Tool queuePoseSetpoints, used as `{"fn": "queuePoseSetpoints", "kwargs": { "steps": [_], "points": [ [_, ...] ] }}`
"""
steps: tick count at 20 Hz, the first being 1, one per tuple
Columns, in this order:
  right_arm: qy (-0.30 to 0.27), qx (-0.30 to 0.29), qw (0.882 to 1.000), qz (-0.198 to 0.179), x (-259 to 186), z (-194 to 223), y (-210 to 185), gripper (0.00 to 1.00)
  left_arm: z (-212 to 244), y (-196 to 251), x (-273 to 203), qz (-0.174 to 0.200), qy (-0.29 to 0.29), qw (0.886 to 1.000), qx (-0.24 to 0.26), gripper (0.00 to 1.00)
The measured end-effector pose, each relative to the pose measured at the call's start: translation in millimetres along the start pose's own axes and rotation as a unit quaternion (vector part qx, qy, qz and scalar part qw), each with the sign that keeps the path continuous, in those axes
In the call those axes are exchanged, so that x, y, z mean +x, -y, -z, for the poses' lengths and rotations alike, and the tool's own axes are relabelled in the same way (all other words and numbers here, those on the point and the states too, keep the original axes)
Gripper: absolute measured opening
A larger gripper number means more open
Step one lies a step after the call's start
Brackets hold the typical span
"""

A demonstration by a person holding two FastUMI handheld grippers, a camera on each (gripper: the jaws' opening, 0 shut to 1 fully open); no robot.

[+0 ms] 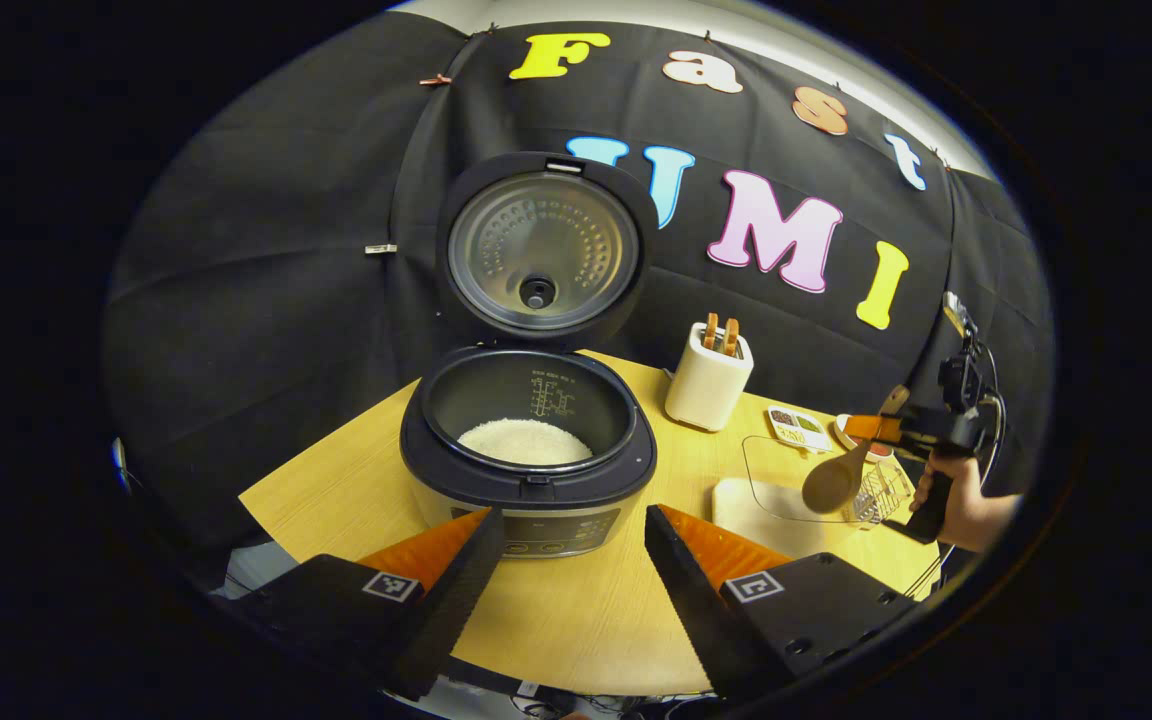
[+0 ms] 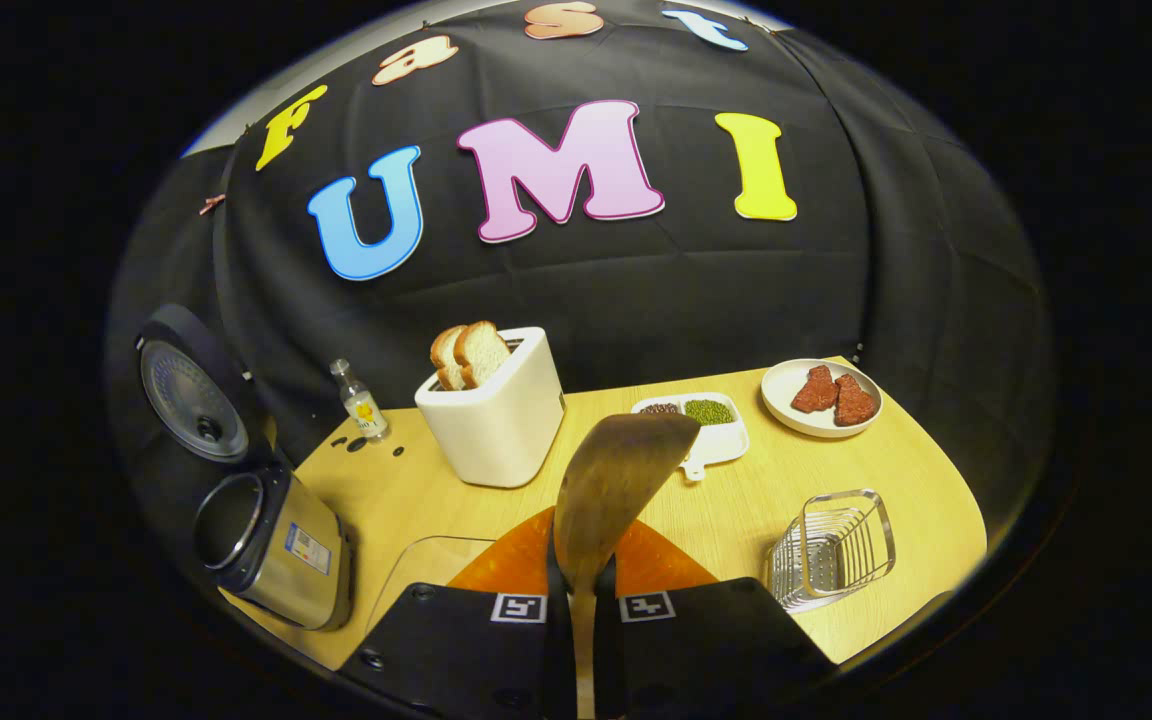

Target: Close the left gripper, press the button to open the rice cooker; take a wooden spoon from the chopstick holder with the right hand, scoop a spoonful of rice and pour it into the rice cooker, then put the wooden spoon back into the chopstick holder.

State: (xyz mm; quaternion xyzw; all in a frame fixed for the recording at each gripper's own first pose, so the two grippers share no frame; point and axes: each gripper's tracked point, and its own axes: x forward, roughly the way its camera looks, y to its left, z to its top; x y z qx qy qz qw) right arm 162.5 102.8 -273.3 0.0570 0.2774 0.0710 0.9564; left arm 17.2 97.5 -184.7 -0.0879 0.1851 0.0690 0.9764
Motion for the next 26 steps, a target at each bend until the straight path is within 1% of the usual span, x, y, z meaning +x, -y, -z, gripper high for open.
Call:
{"fn": "queuePoseSetpoints", "kwargs": {
  "steps": [1, 2, 4, 5, 7, 10, 12, 15, 16, 17, 18, 19, 20, 21, 22, 23, 24, 25, 26],
  "points": [
    [0.003, -0.005, 1.0, 0.006, 2, 5, 0, 0.11, 1, 0, 2, 0.0, 0.002, 1.0, -0.006, 0.95],
    [0.01, -0.012, 1.0, 0.012, 5, 8, 2, 0.11, 3, -1, 2, 0.001, 0.003, 1.0, -0.007, 0.95],
    [0.025, -0.031, 0.998, 0.038, 8, 15, 11, 0.12, 9, -4, 5, 0.003, 0.0, 1.0, 0.004, 0.95],
    [0.027, -0.04, 0.998, 0.044, 7, 22, 11, 0.11, 14, -6, 7, 0.004, -0.005, 1.0, 0.015, 0.95],
    [0.031, -0.049, 0.997, 0.044, 4, 30, 4, 0.12, 17, -9, 4, 0.008, -0.012, 1.0, 0.02, 0.95],
    [0.021, -0.048, 0.998, 0.037, 0, 43, -13, 0.12, 8, -11, -2, 0.013, -0.003, 1.0, -0.001, 0.95],
    [0.01, -0.025, 0.999, 0.023, 1, 48, -31, 0.12, 9, -17, -2, 0.011, -0.002, 1.0, -0.001, 0.95],
    [-0.018, 0.027, 0.999, 0.004, 1, 58, -59, 0.12, 11, -25, -5, 0.012, -0.005, 1.0, 0.0, 0.95],
    [-0.029, 0.044, 0.999, 0.001, 2, 61, -66, 0.12, 11, -28, -6, 0.011, -0.006, 1.0, 0.0, 0.92],
    [-0.036, 0.057, 0.998, -0.001, 2, 63, -73, 0.12, 13, -32, -8, 0.009, -0.007, 1.0, 0.0, 0.95],
    [-0.041, 0.067, 0.997, -0.001, 2, 64, -77, 0.12, 14, -36, -10, 0.006, -0.007, 1.0, -0.002, 0.92],
    [-0.044, 0.075, 0.996, 0.0, 1, 64, -80, 0.12, 15, -39, -11, 0.004, -0.008, 1.0, -0.005, 0.95],
    [-0.049, 0.084, 0.995, 0.001, 2, 64, -81, 0.12, 16, -42, -12, 0.004, -0.01, 1.0, -0.009, 0.92],
    [-0.055, 0.097, 0.994, 0.001, 1, 65, -82, 0.12, 21, -43, -14, 0.007, -0.015, 1.0, -0.014, 0.92],
    [-0.062, 0.115, 0.991, 0.0, 1, 65, -84, 0.12, 24, -43, -15, 0.01, -0.019, 1.0, -0.017, 0.95],
    [-0.069, 0.137, 0.988, 0.0, 0, 65, -85, 0.12, 27, -45, -15, 0.012, -0.021, 1.0, -0.016, 0.95],
    [-0.075, 0.159, 0.984, 0.001, 0, 65, -84, 0.12, 27, -45, -15, 0.014, -0.022, 1.0, -0.014, 0.92],
    [-0.08, 0.181, 0.98, 0.002, -2, 65, -82, 0.12, 27, -46, -16, 0.017, -0.022, 1.0, -0.012, 0.95],
    [-0.087, 0.204, 0.975, 0.006, -4, 65, -79, 0.12, 26, -45, -16, 0.023, -0.022, 0.999, -0.009, 0.95]
  ]
}}
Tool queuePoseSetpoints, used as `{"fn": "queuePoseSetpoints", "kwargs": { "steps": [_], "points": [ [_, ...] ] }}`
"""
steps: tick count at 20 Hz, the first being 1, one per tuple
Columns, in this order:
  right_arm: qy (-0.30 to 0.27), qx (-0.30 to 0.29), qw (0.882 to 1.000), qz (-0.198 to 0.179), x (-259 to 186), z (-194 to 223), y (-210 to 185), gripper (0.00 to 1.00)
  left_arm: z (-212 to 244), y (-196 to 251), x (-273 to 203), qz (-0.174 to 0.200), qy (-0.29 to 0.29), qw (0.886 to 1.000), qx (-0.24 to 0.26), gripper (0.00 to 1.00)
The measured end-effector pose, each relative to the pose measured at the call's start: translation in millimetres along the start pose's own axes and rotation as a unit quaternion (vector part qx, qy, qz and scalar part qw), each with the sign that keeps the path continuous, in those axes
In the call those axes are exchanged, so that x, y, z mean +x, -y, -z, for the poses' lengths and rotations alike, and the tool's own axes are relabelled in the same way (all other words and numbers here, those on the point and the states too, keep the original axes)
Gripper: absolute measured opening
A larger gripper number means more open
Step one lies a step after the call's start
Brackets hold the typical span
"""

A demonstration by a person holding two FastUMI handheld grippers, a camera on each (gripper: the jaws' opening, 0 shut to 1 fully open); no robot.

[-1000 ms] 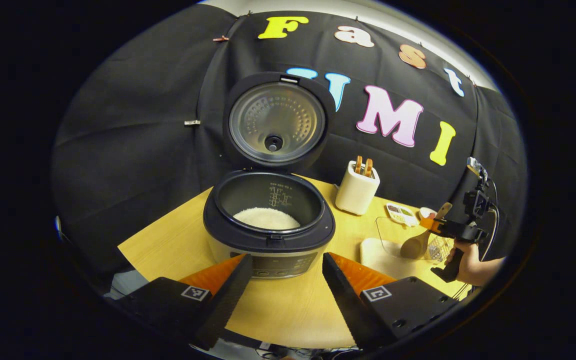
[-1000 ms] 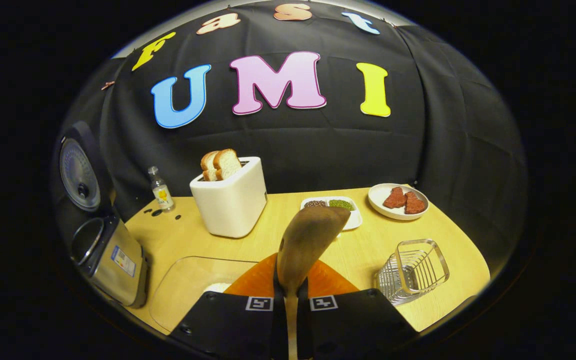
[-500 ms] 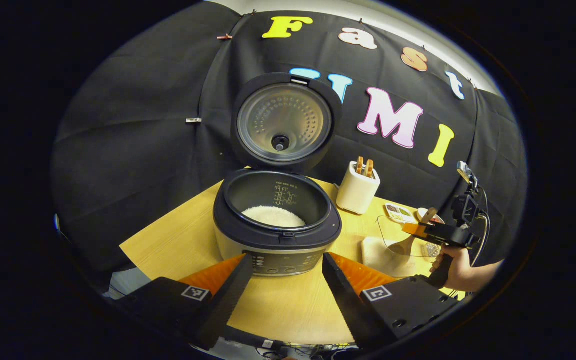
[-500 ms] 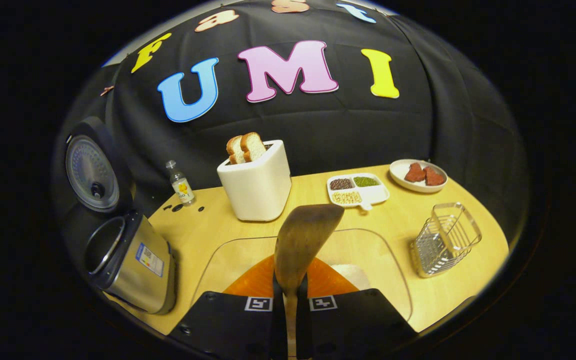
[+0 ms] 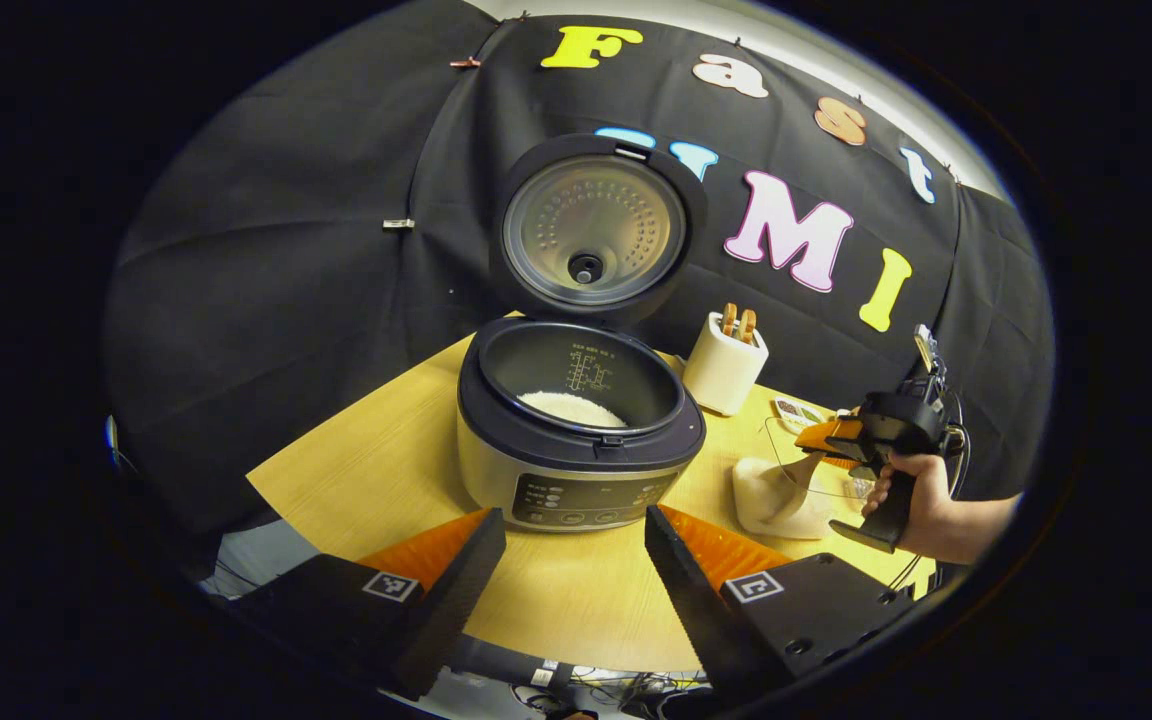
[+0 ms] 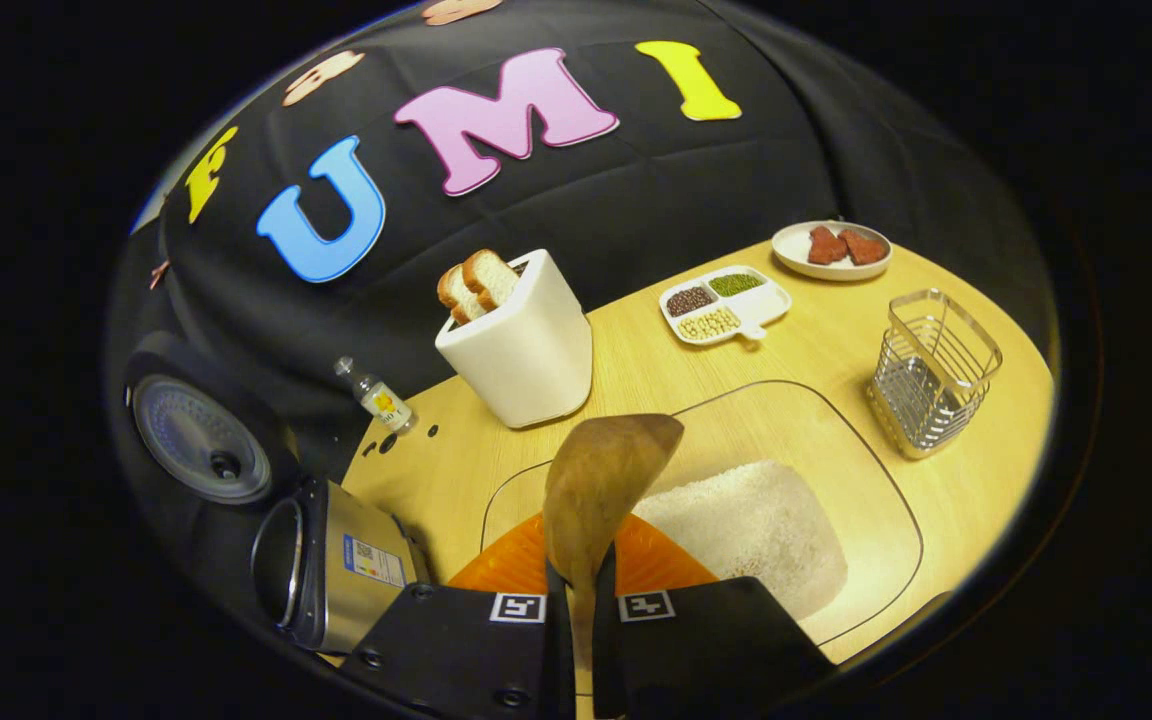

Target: Close the left gripper, press the button to open the rice cooker; take a wooden spoon from the chopstick holder with the right hand, scoop a spoonful of rice and pour it into the rice cooker, then put the wooden spoon back into the chopstick holder.

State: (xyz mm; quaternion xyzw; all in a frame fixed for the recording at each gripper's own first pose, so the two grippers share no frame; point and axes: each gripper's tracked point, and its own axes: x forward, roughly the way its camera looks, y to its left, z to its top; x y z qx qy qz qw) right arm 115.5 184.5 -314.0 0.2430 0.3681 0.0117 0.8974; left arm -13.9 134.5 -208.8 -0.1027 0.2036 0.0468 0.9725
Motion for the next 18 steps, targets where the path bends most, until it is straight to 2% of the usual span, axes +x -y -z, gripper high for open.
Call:
{"fn": "queuePoseSetpoints", "kwargs": {
  "steps": [3, 6, 11, 14, 18],
  "points": [
    [0.009, 0.055, 0.998, 0.0, -9, -11, 7, 0.12, -5, 7, 2, 0.022, 0.003, 1.0, 0.013, 0.95],
    [0.02, 0.104, 0.994, 0.019, -16, -18, 24, 0.11, -12, 13, 5, 0.044, 0.008, 0.999, 0.021, 0.95],
    [0.04, 0.211, 0.976, 0.039, -38, -31, 52, 0.11, -29, 23, 12, 0.081, 0.02, 0.996, 0.037, 0.95],
    [0.057, 0.233, 0.969, 0.05, -55, -49, 66, 0.12, -38, 26, 11, 0.092, 0.029, 0.995, 0.034, 0.95],
    [0.075, 0.256, 0.963, 0.042, -74, -79, 68, 0.12, -40, 21, 8, 0.093, 0.03, 0.995, 0.025, 0.95]
  ]
}}
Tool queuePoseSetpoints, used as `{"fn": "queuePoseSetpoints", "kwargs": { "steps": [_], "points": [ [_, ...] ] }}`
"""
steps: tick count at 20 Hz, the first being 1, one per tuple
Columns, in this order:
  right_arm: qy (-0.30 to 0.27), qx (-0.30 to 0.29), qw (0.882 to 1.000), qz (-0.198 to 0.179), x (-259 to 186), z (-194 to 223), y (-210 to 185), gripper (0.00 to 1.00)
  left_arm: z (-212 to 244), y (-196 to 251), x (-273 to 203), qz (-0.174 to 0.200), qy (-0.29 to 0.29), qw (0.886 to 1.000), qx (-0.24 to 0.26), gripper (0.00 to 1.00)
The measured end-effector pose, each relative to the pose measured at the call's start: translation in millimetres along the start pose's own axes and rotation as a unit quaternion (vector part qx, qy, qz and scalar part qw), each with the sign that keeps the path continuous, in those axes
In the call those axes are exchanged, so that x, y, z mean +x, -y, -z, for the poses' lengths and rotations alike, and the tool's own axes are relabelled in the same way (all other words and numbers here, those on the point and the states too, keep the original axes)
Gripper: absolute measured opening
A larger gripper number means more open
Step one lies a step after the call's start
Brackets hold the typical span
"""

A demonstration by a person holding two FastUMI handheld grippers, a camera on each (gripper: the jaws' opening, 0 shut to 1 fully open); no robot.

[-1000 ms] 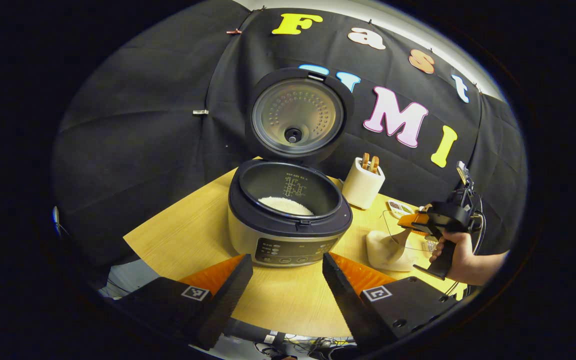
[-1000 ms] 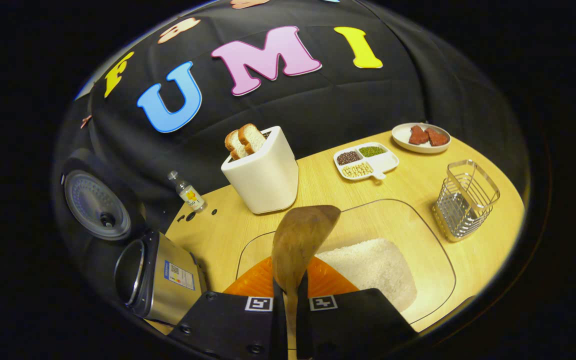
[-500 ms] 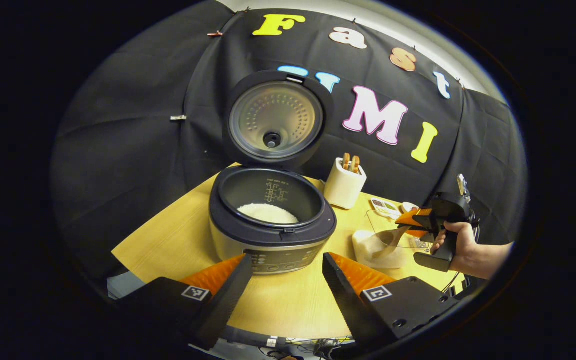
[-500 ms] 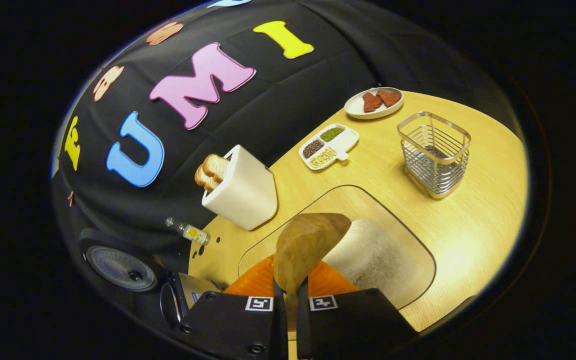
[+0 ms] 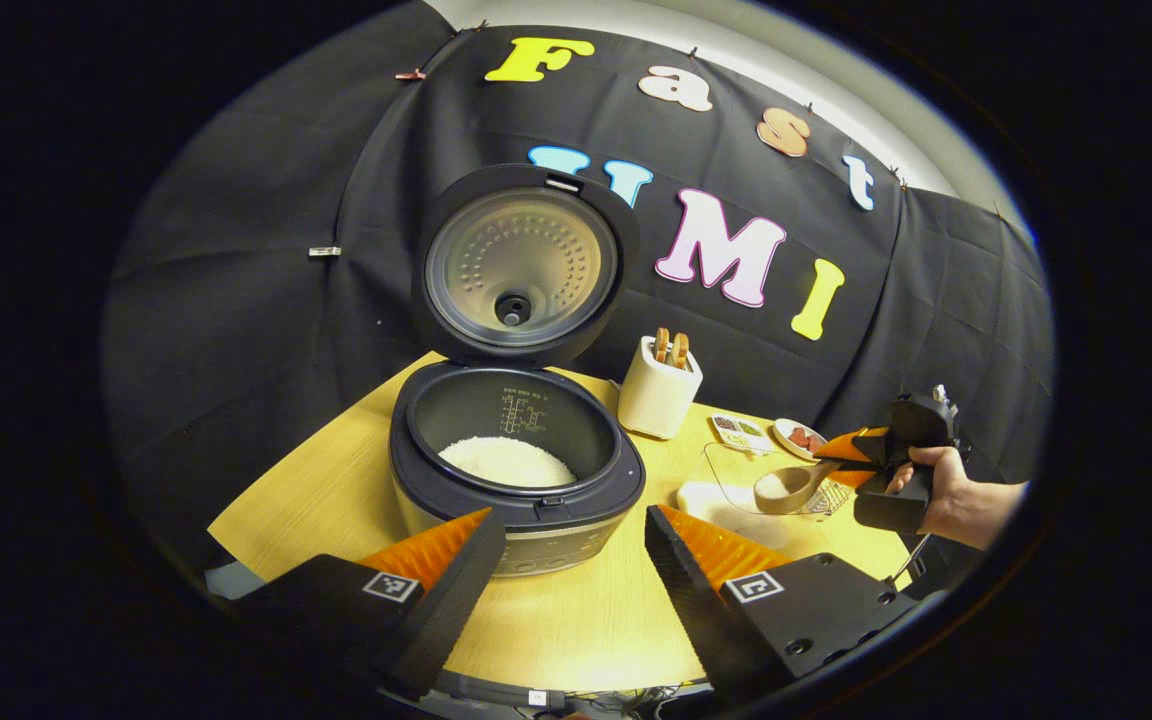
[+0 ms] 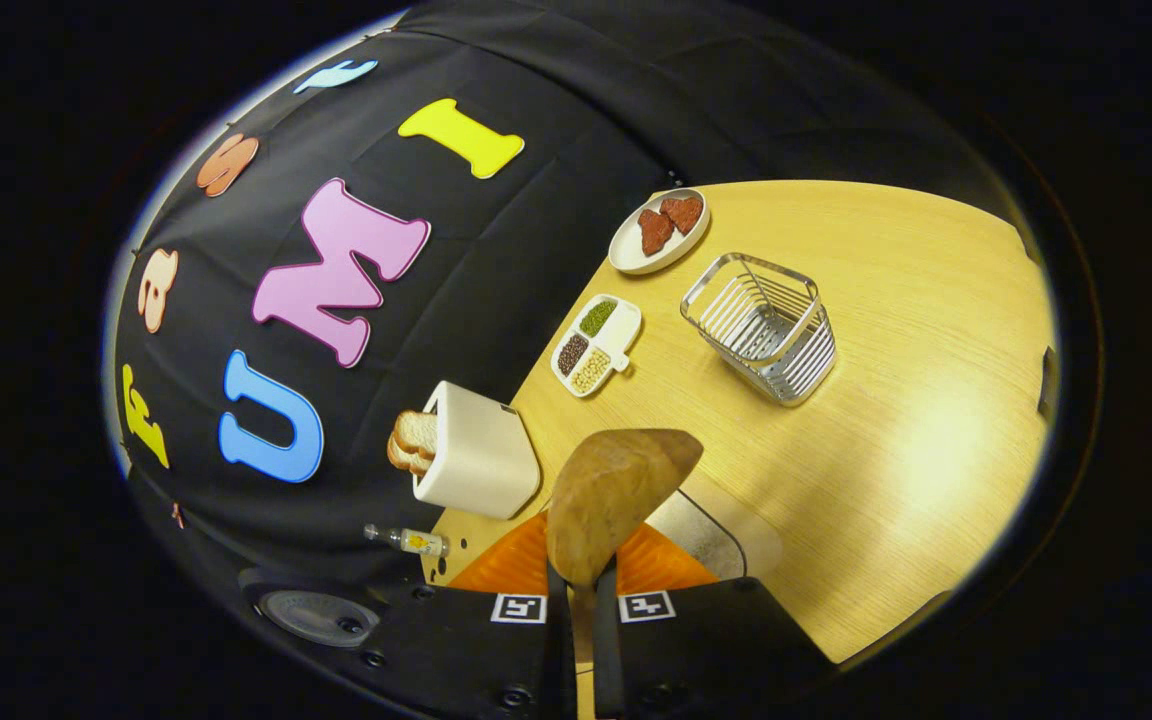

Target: Close the left gripper, press the button to open the rice cooker; take a wooden spoon from the chopstick holder with the right hand, scoop a spoonful of rice and pour it into the rice cooker, then put the wooden spoon back into the chopstick holder.

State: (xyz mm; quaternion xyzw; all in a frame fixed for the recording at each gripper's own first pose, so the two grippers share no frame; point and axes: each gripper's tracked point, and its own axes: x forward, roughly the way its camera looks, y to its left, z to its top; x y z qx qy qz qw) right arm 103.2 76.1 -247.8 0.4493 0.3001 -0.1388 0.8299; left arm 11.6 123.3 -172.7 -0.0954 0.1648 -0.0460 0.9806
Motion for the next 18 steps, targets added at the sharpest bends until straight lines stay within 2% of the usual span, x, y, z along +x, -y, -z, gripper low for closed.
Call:
{"fn": "queuePoseSetpoints", "kwargs": {
  "steps": [4, 8, 13, 18],
  "points": [
    [-0.004, 0.03, 0.999, -0.025, -9, -13, -21, 0.11, -5, -7, -9, -0.015, 0.008, 1.0, -0.012, 0.95],
    [-0.035, 0.034, 0.997, -0.057, -15, 2, -54, 0.11, -15, -20, -19, -0.039, 0.026, 0.999, -0.018, 0.95],
    [-0.094, 0.057, 0.987, -0.118, -30, 42, -118, 0.11, -20, -41, -31, -0.062, 0.041, 0.997, -0.026, 0.95],
    [-0.146, 0.035, 0.976, -0.16, -35, 101, -171, 0.12, -17, -64, -42, -0.083, 0.045, 0.995, -0.043, 0.95]
  ]
}}
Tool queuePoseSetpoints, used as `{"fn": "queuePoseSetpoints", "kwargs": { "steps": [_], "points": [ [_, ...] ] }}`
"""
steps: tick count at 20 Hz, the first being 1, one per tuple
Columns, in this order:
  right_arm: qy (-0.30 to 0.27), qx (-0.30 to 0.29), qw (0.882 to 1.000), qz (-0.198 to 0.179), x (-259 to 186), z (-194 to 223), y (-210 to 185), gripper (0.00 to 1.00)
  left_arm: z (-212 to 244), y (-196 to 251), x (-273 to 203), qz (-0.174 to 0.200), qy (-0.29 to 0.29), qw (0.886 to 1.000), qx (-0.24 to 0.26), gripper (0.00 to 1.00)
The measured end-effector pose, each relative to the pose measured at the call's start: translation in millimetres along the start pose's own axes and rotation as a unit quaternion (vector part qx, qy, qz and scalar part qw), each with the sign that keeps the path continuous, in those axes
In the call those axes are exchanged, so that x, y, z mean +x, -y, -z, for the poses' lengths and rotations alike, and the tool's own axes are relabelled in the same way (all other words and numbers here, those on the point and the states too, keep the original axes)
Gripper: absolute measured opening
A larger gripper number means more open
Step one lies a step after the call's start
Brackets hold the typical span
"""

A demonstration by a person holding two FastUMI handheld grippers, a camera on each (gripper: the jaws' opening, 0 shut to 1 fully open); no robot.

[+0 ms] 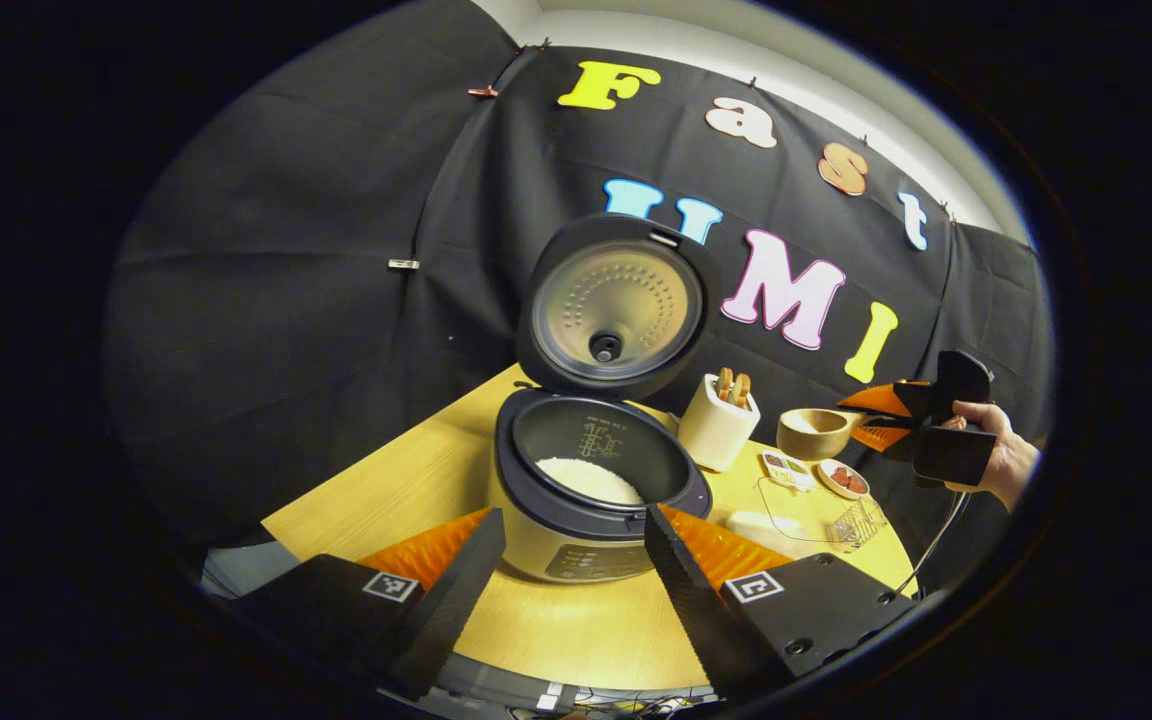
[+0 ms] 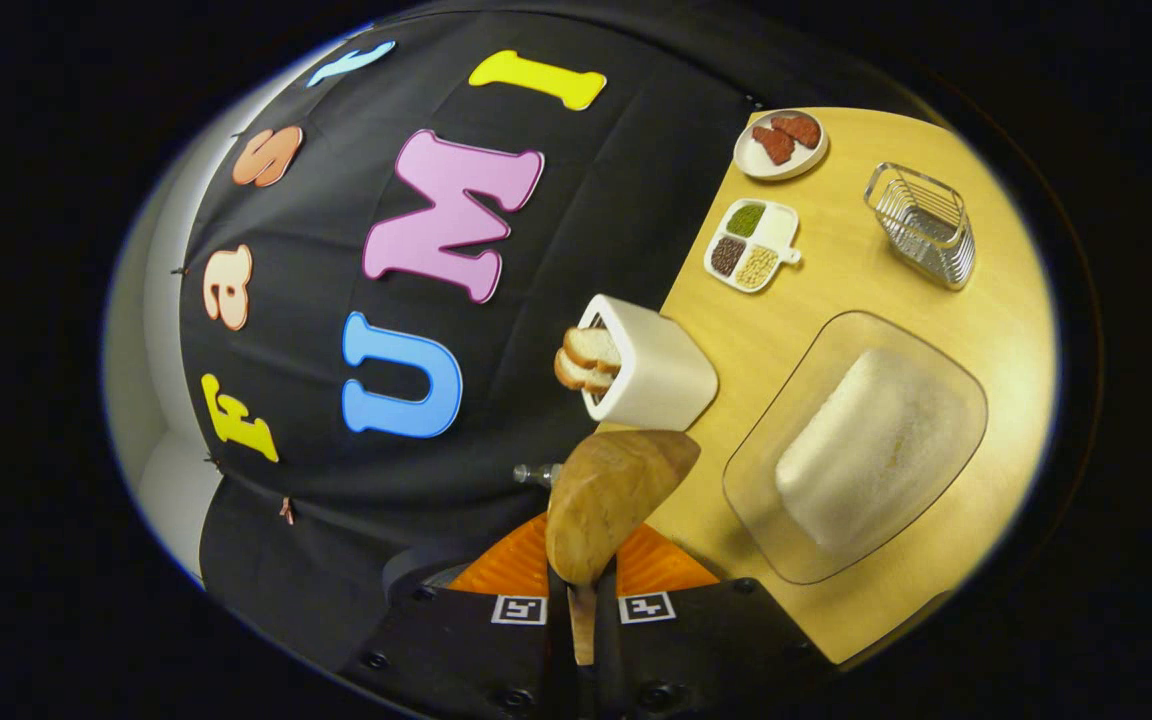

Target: Close the left gripper, press the button to open the rice cooker; take a wooden spoon from the chopstick holder with the right hand, scoop a spoonful of rice and pour it into the rice cooker, then put the wooden spoon back into the chopstick holder.

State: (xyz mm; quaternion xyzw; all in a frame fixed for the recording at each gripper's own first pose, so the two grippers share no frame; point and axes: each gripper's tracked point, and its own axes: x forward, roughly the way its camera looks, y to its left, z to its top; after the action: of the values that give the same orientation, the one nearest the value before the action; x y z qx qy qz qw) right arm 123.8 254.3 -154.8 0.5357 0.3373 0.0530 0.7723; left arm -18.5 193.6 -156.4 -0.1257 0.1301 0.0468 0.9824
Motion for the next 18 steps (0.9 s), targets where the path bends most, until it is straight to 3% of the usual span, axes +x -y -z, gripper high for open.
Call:
{"fn": "queuePoseSetpoints", "kwargs": {
  "steps": [6, 10, 14, 18],
  "points": [
    [-0.035, -0.083, 0.996, -0.023, 27, 72, -32, 0.11, 7, -31, -8, -0.028, -0.008, 1.0, -0.011, 0.95],
    [-0.034, -0.208, 0.977, -0.041, 43, 101, -55, 0.11, 4, -47, -12, -0.043, -0.008, 0.999, -0.018, 0.95],
    [-0.026, -0.332, 0.941, -0.064, 53, 130, -73, 0.11, -1, -61, -10, -0.053, -0.005, 0.998, -0.034, 0.95],
    [-0.034, -0.451, 0.887, -0.098, 58, 166, -82, 0.11, -5, -69, -5, -0.05, -0.002, 0.998, -0.036, 0.95]
  ]
}}
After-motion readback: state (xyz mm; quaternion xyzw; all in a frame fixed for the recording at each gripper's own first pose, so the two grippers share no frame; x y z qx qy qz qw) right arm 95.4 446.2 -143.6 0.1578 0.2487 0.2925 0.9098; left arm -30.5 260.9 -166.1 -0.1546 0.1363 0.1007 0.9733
